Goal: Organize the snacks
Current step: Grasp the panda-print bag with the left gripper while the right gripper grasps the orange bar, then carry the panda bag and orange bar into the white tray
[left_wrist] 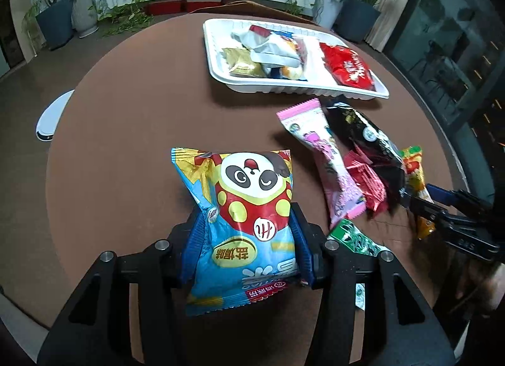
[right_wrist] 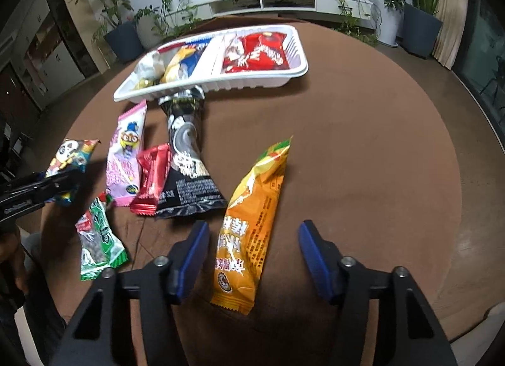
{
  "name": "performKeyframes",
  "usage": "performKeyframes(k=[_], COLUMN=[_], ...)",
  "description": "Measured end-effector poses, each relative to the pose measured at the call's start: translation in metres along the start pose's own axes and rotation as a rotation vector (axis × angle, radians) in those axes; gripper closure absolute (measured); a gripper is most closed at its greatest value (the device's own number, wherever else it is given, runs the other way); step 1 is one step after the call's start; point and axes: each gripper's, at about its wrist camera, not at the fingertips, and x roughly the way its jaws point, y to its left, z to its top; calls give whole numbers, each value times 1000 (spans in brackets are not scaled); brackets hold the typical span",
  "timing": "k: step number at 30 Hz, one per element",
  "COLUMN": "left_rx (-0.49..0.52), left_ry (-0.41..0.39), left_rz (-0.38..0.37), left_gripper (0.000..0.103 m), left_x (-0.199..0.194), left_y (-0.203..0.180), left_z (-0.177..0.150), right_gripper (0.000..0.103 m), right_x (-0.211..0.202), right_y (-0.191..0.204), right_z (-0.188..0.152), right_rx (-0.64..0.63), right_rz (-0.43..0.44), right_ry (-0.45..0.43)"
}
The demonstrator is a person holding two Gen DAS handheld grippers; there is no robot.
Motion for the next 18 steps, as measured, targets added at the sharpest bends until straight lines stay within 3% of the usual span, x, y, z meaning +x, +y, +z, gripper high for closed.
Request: performKeyframes(k=[3,10,18], left_rx=[2,1,-14], left_ry=[2,-9,-25], left_rz=[-17,-50,-78], left_gripper=[55,55,55], left_x=[0,-2,-7], left_y=[-4,-5,-2], left_z=[-5,-12,-17], right_gripper=[45,78,83], right_x=[2,1,-4], right_y=[3,0,-6], right_z=[2,4,1], right_rx=[-16,-33,-7], right_rz=[-11,-27,11], right_ry=[5,14,-3])
